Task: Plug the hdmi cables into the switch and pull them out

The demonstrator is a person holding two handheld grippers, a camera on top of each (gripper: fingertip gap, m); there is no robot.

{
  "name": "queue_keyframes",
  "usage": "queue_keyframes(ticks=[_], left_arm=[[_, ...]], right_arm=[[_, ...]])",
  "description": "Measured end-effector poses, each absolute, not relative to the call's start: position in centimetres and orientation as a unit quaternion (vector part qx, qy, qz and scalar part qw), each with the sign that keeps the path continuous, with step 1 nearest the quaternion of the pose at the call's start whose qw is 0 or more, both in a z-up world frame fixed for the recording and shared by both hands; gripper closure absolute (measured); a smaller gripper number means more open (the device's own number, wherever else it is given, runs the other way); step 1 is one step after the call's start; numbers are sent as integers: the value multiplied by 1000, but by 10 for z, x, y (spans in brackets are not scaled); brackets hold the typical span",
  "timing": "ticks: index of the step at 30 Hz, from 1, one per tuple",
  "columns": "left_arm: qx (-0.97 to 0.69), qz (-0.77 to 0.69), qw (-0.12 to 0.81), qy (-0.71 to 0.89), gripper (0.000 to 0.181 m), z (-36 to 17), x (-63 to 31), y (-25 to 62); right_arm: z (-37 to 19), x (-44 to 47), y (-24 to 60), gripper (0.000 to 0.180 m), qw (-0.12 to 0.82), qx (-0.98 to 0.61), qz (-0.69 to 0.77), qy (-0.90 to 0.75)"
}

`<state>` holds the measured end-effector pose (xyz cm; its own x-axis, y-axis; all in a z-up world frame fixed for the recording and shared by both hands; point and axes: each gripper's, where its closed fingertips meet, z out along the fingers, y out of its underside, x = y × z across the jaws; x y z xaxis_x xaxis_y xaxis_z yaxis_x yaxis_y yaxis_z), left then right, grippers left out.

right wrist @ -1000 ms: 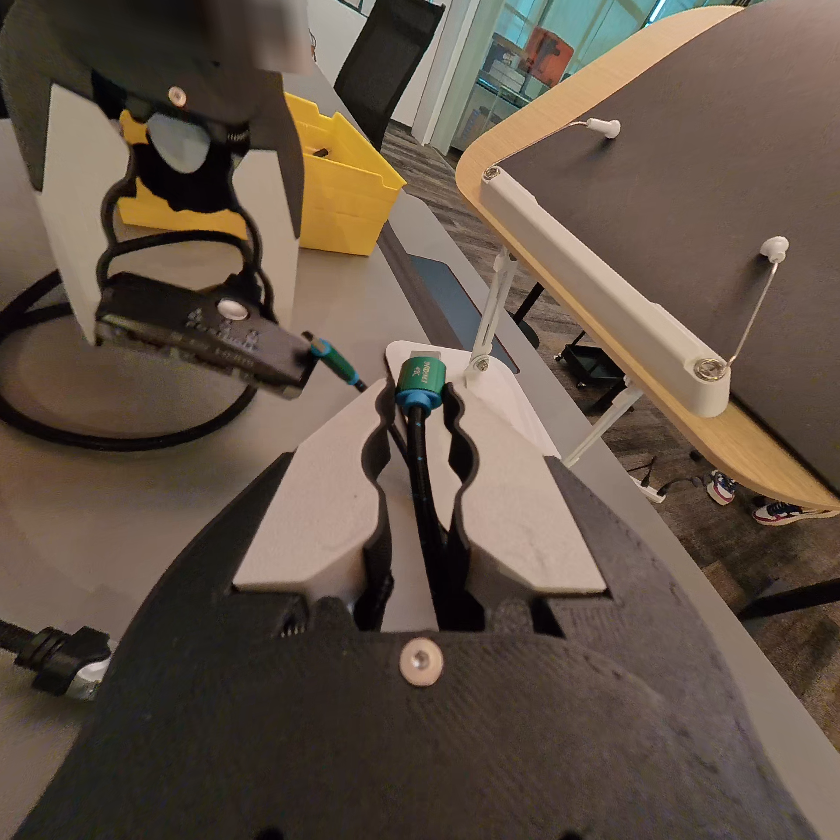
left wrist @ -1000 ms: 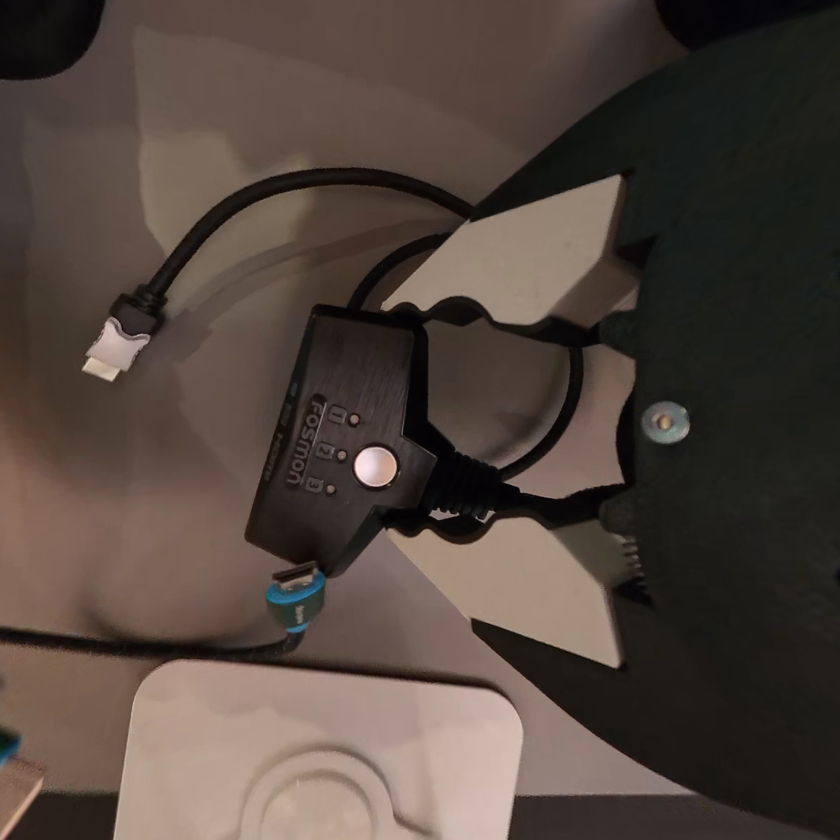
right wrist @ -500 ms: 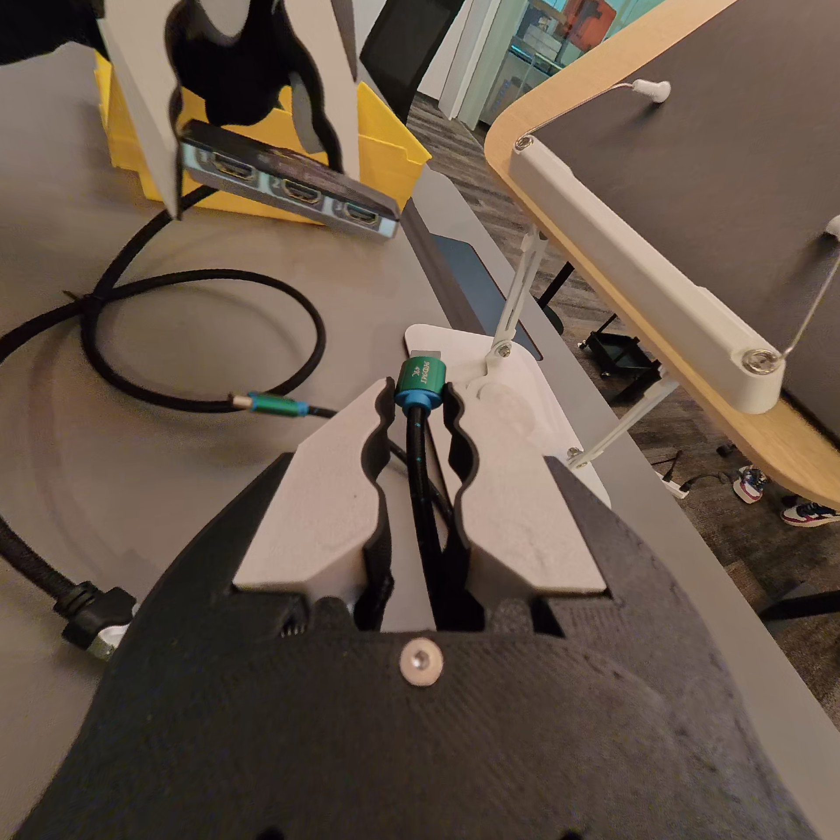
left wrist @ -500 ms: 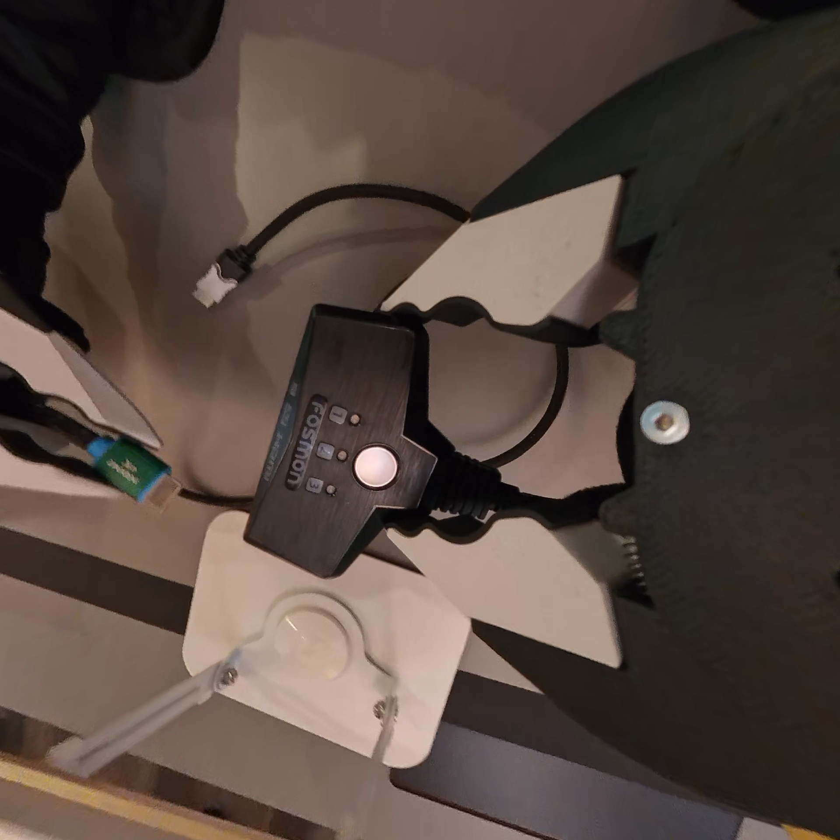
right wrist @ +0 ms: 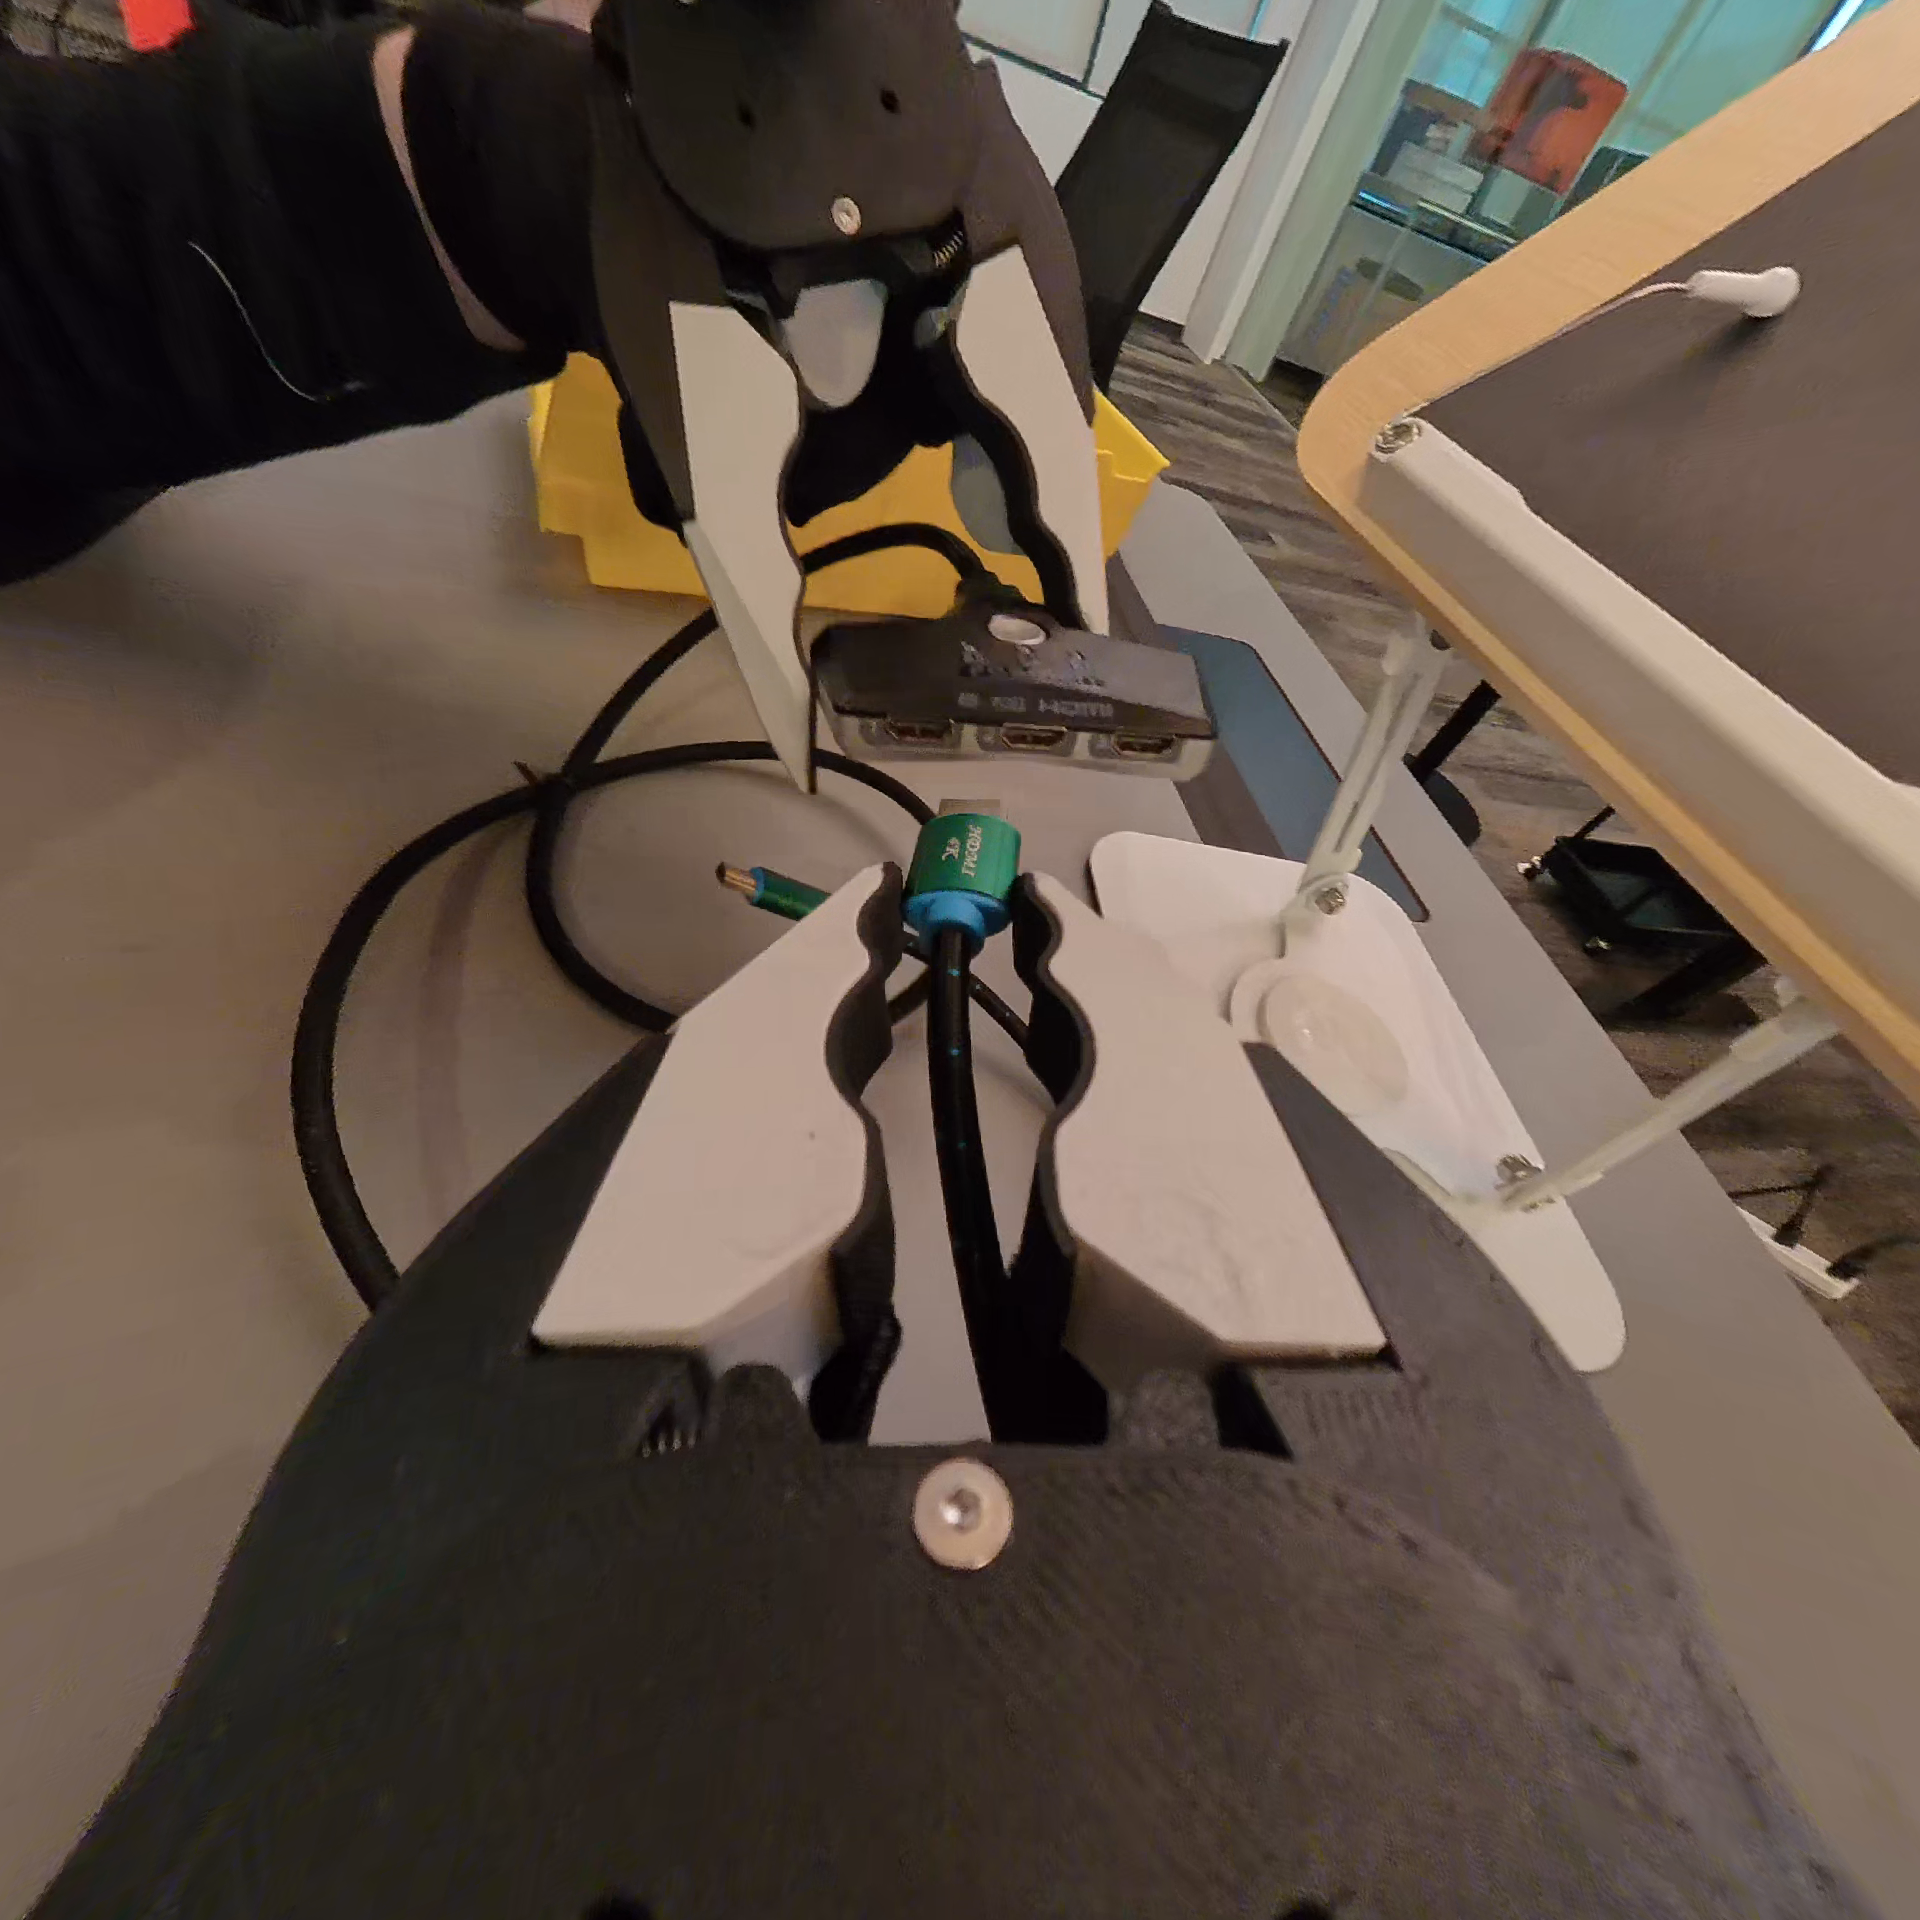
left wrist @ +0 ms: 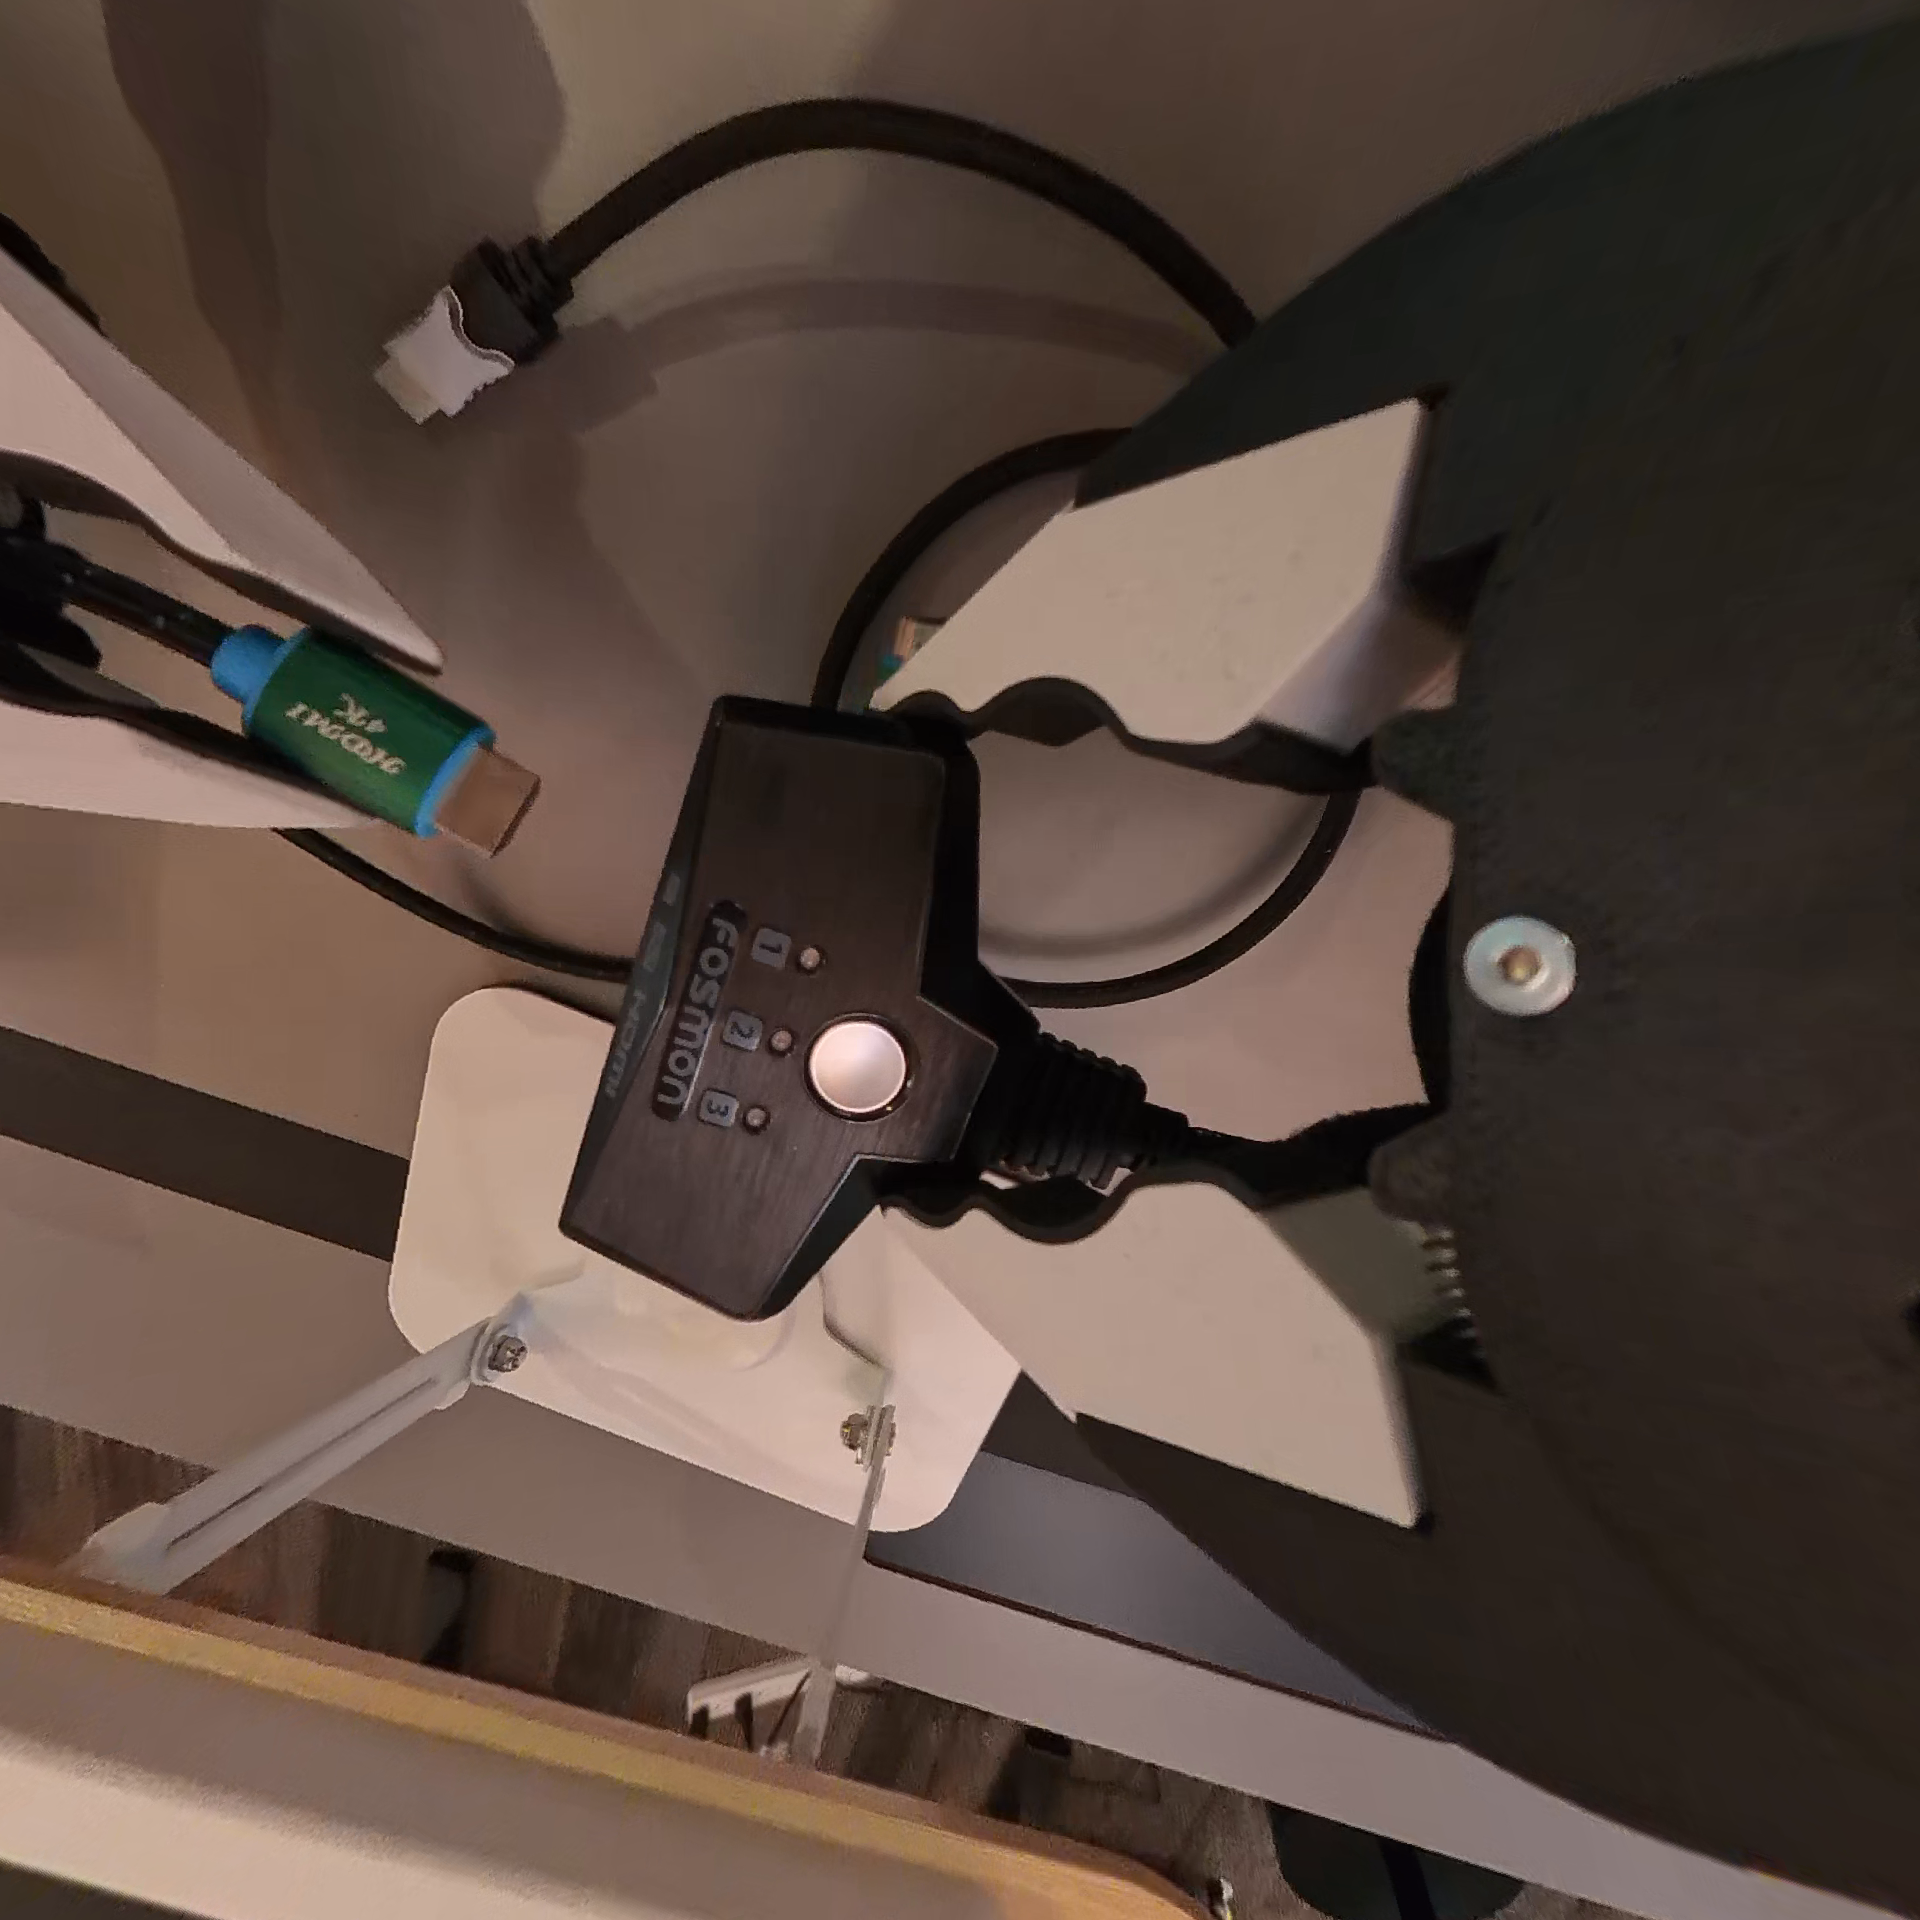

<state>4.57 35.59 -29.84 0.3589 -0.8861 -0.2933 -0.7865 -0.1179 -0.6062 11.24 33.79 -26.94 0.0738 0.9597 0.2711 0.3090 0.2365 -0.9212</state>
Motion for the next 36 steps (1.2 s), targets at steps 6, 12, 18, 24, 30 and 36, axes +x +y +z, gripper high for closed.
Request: queue_keyframes(ticks=[6, 12, 18, 24, 30, 36], left_arm=[[-731, -76, 368, 569, 97, -298, 53, 356], [-725, -79, 380, 570, 97, -294, 55, 356], [-716, -77, 385, 578, 97, -293, 60, 354], [-713, -78, 383, 582, 97, -294, 61, 352], [-711, -68, 385, 585, 97, -294, 61, 353], [-709, -60, 385, 588, 97, -295, 61, 353]], right_arm=[[-271, 106, 331, 161, 499, -523, 331, -607], [-270, 105, 328, 161, 495, -521, 344, -604], [-272, 103, 327, 161, 490, -521, 348, -606], [-271, 103, 327, 161, 490, -520, 356, -602], [-269, 103, 324, 161, 487, -517, 368, -600], [-270, 103, 323, 160, 481, -518, 374, -600]])
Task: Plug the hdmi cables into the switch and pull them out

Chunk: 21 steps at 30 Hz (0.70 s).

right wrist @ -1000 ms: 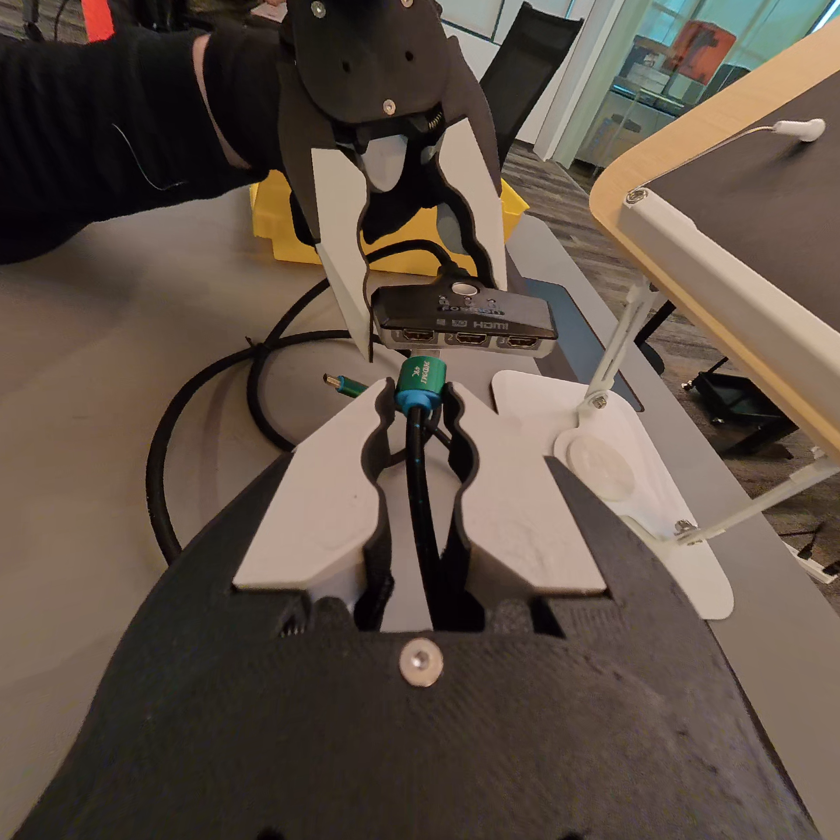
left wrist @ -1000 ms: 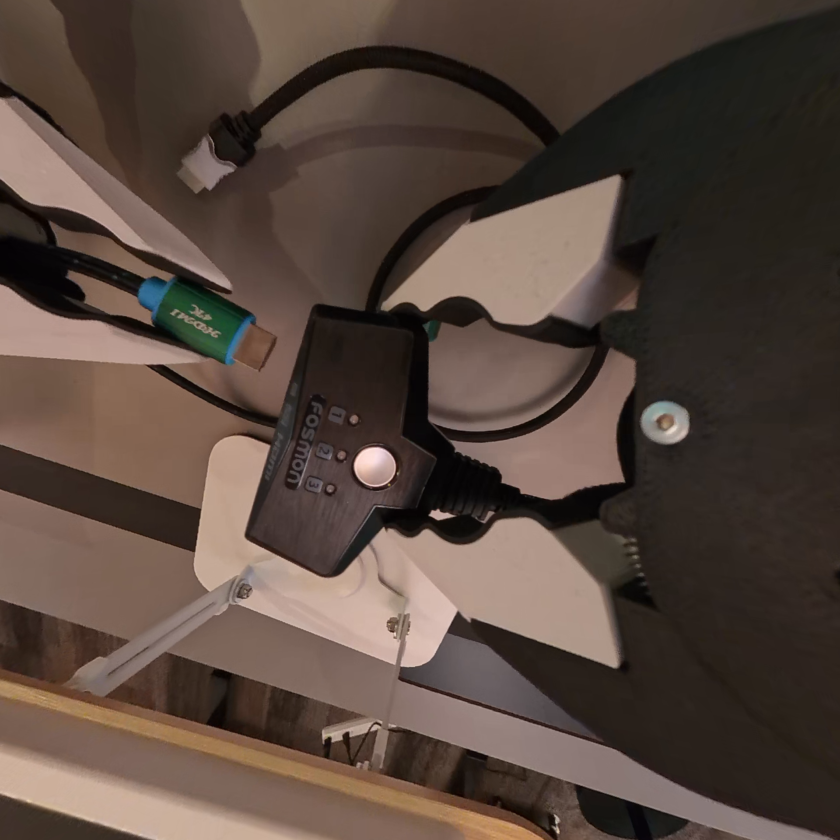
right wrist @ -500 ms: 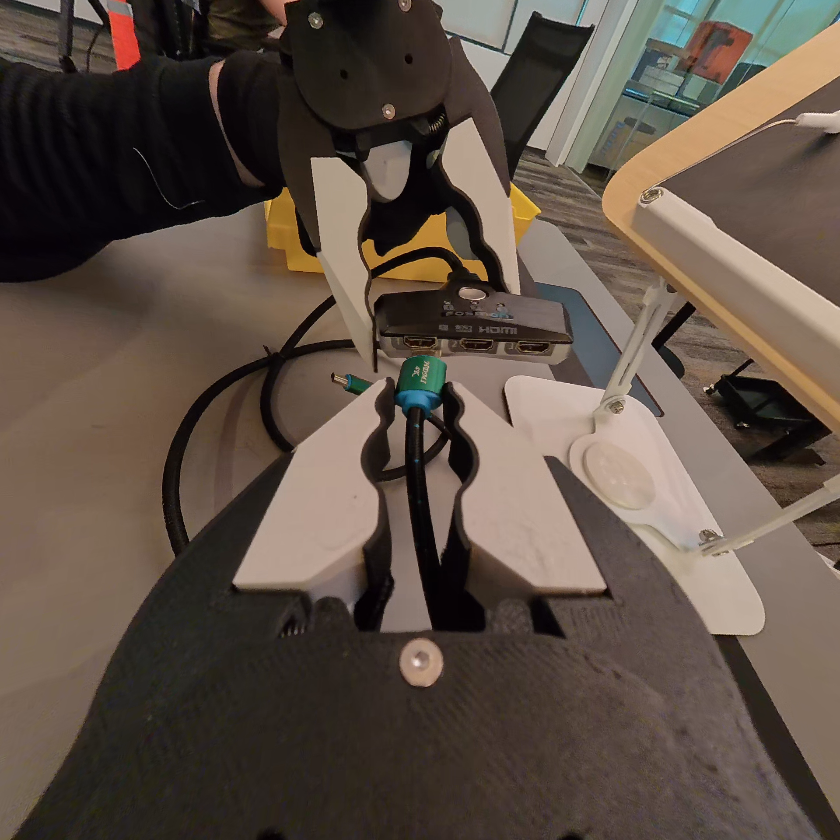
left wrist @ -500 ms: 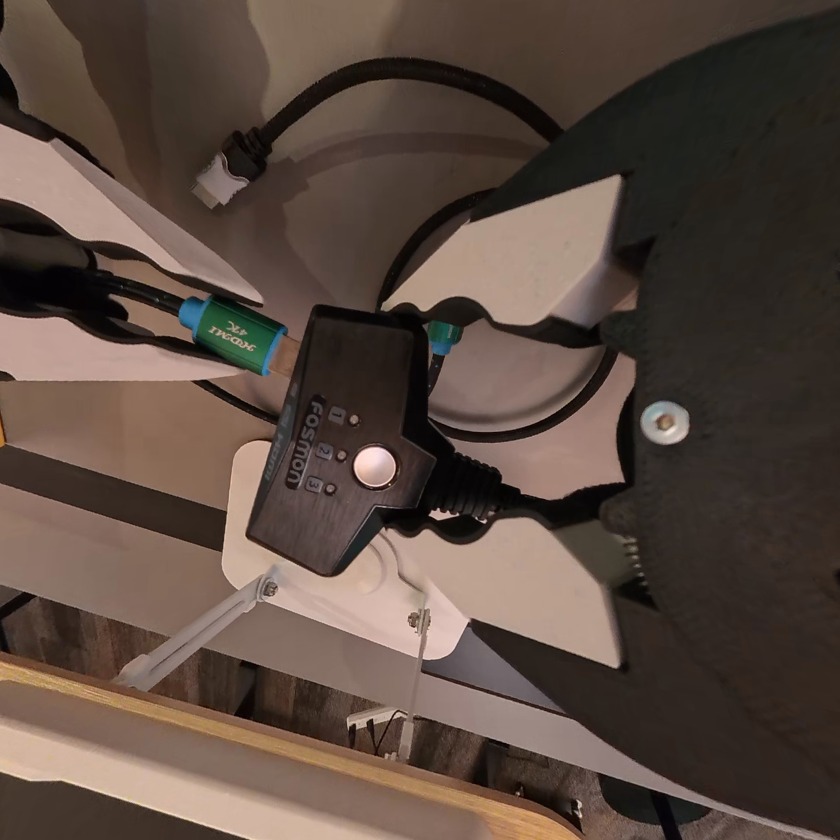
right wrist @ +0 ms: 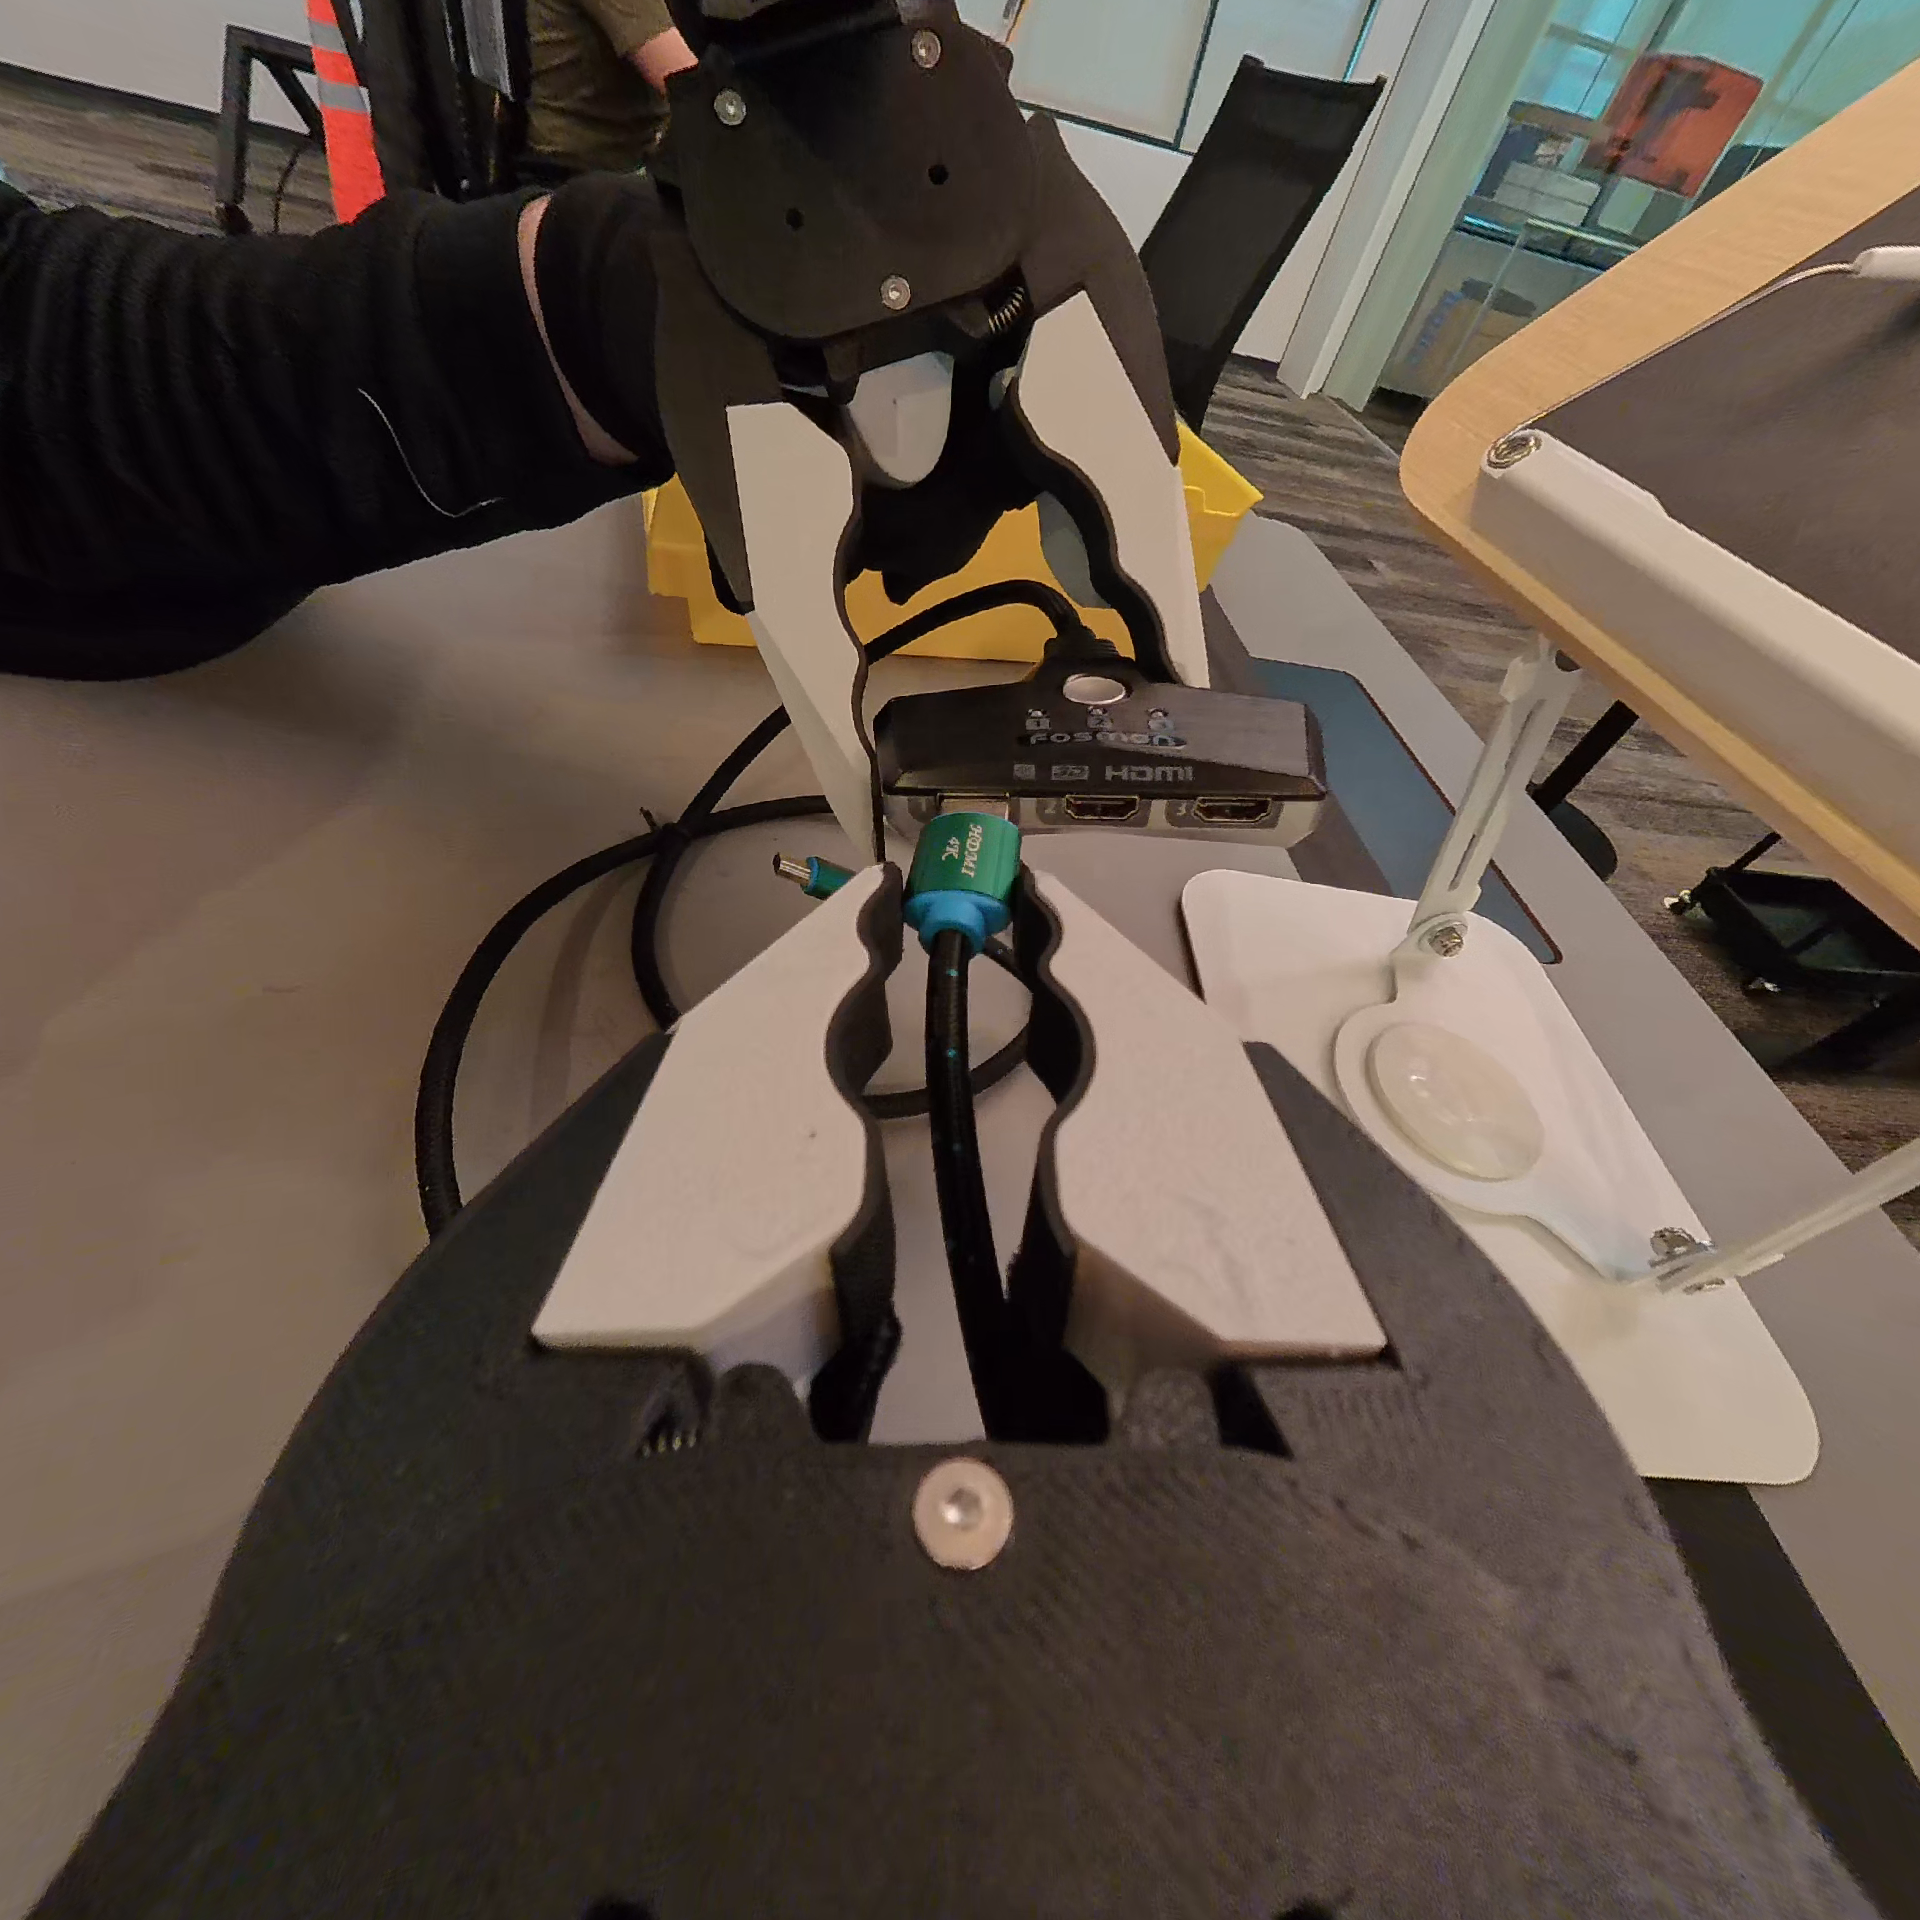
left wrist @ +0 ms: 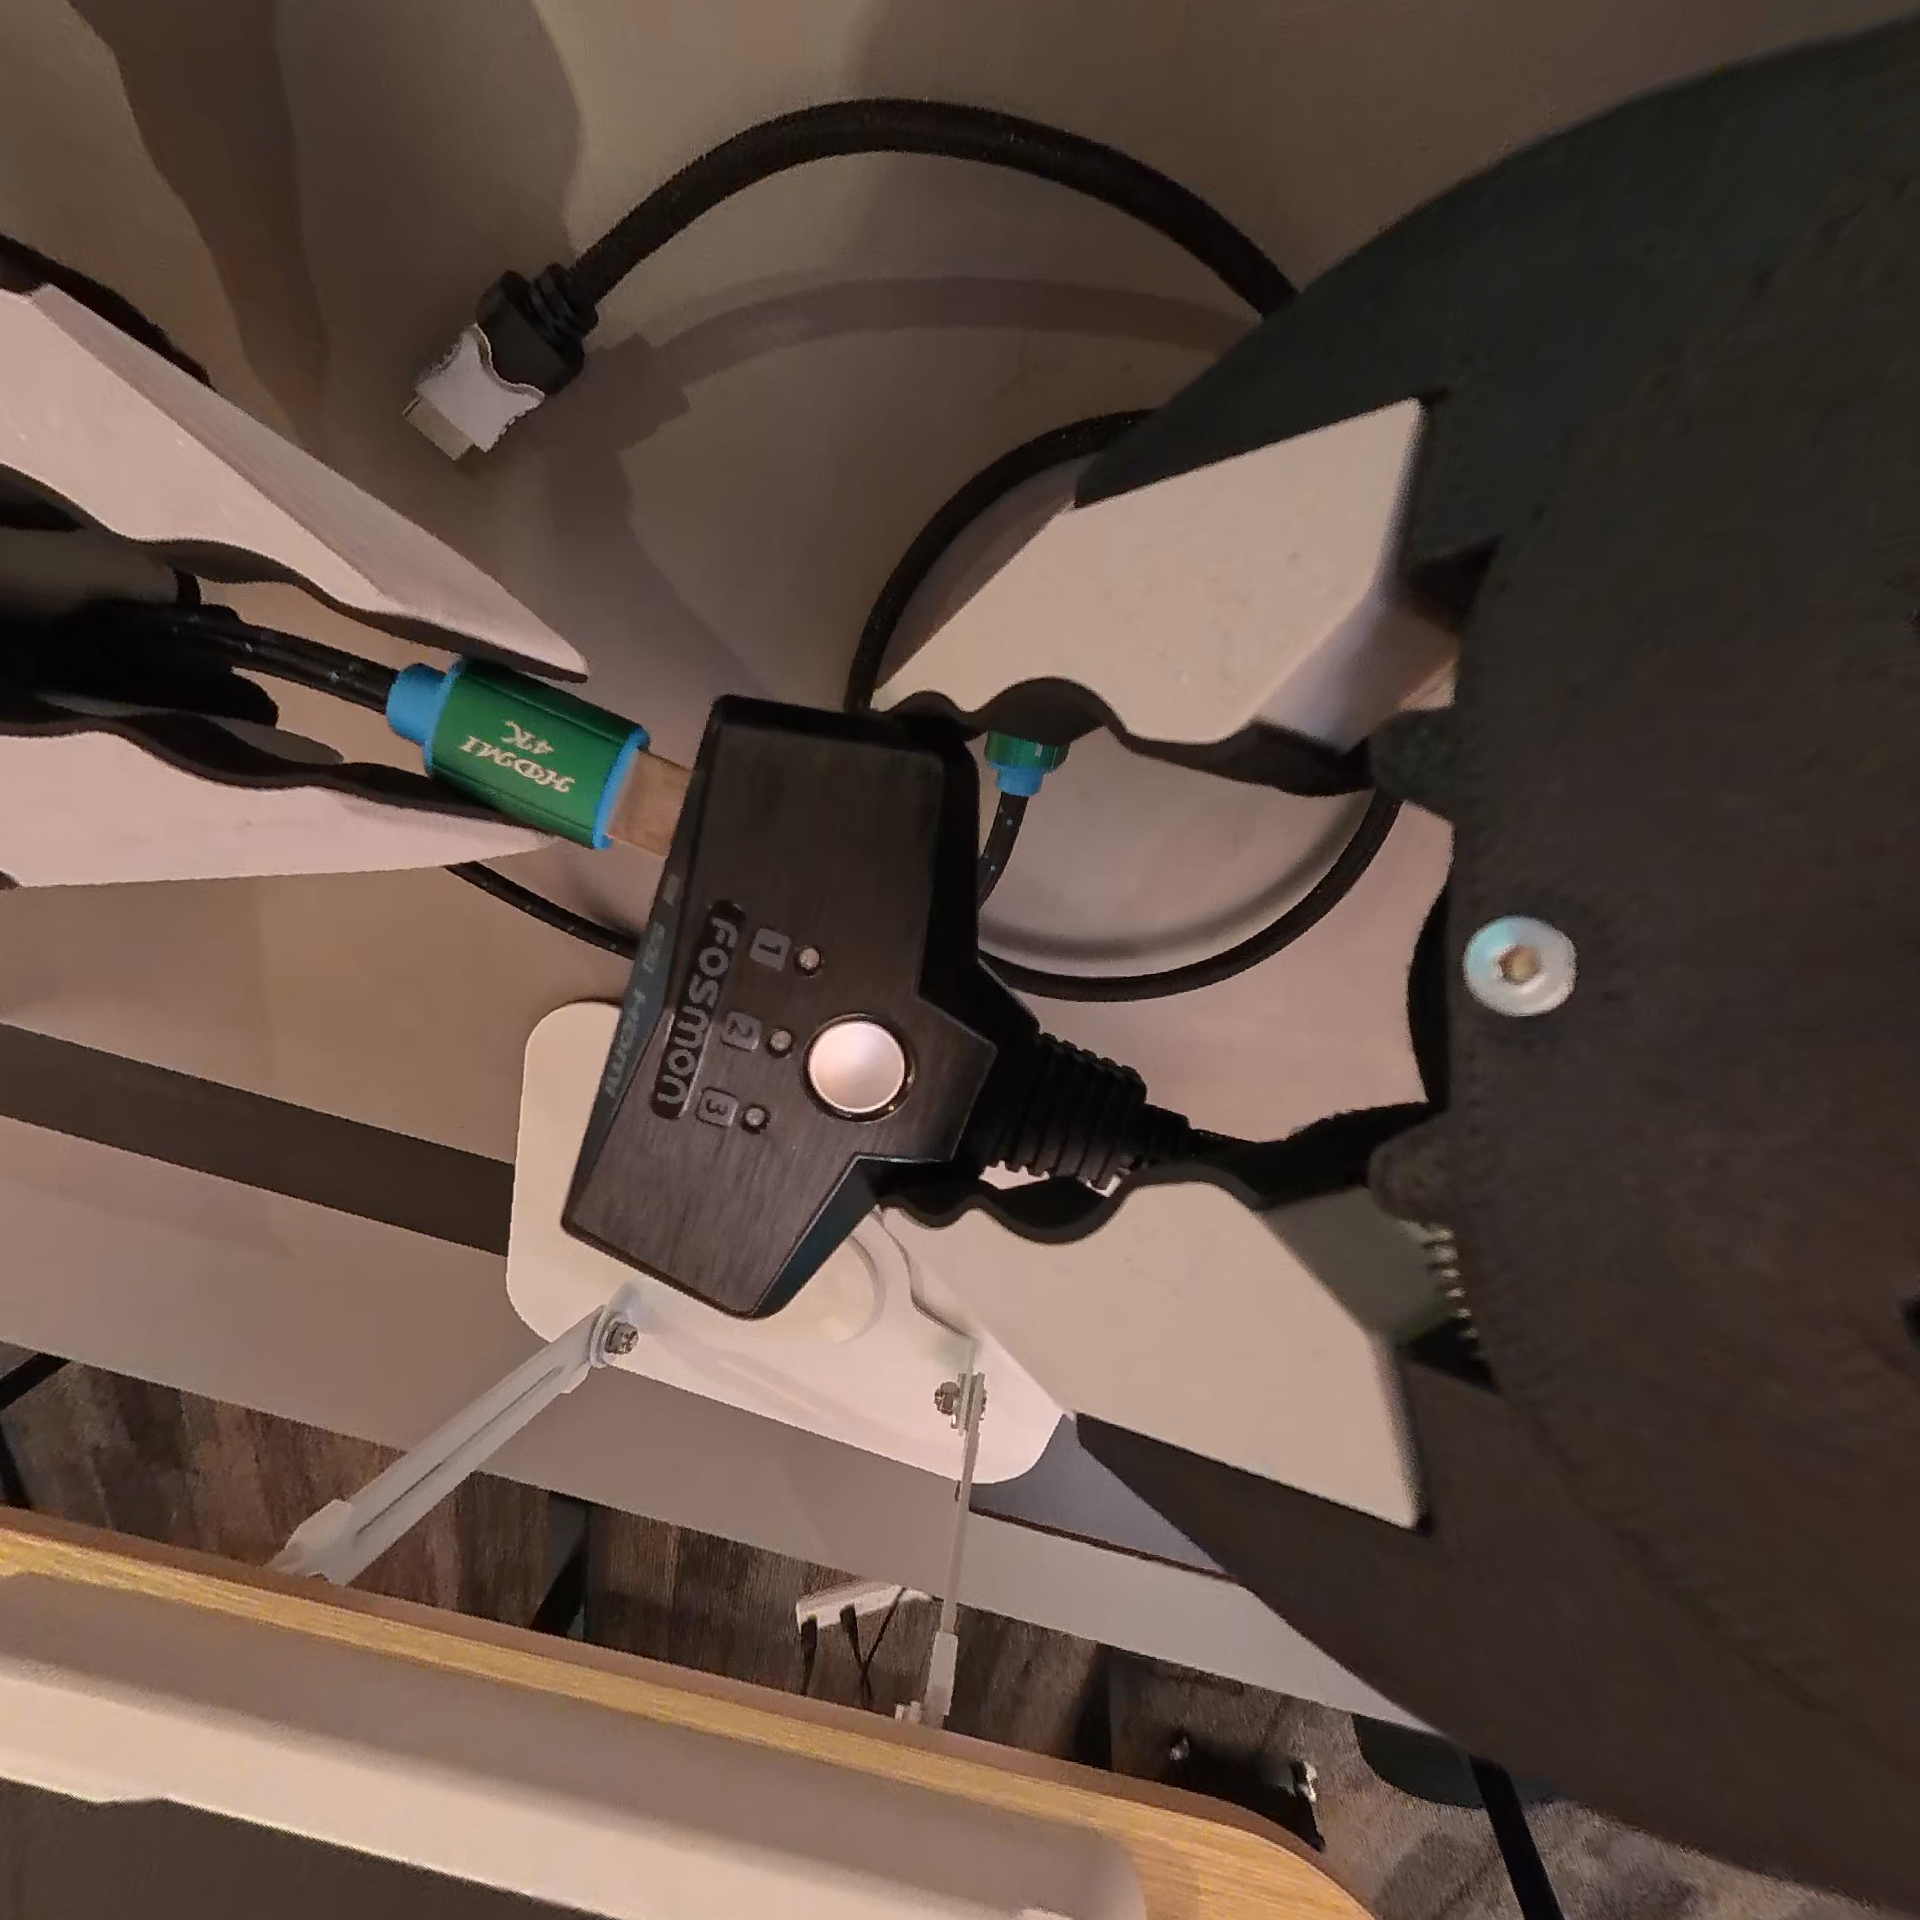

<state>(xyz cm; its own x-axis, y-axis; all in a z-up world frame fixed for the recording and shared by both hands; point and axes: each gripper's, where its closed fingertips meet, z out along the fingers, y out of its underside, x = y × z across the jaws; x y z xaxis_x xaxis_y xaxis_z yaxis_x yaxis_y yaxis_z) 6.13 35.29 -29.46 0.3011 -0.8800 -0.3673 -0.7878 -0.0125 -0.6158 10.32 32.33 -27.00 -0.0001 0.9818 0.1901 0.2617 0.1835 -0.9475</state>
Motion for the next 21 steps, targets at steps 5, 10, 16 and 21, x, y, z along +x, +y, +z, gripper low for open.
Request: queue_keyframes(ticks=[5, 10, 16, 21], left_arm=[[-703, -52, 389, 593, 97, -294, 64, 353], [-700, -54, 393, 594, 97, -292, 66, 352], [-698, -46, 397, 594, 98, -290, 67, 352], [-696, -45, 402, 593, 98, -288, 69, 352]], right_arm=[[-271, 103, 322, 160, 477, -519, 380, -599], [-268, 104, 321, 160, 476, -516, 388, -597], [-268, 105, 320, 161, 477, -514, 388, -598], [-266, 106, 320, 160, 479, -512, 389, -598]])
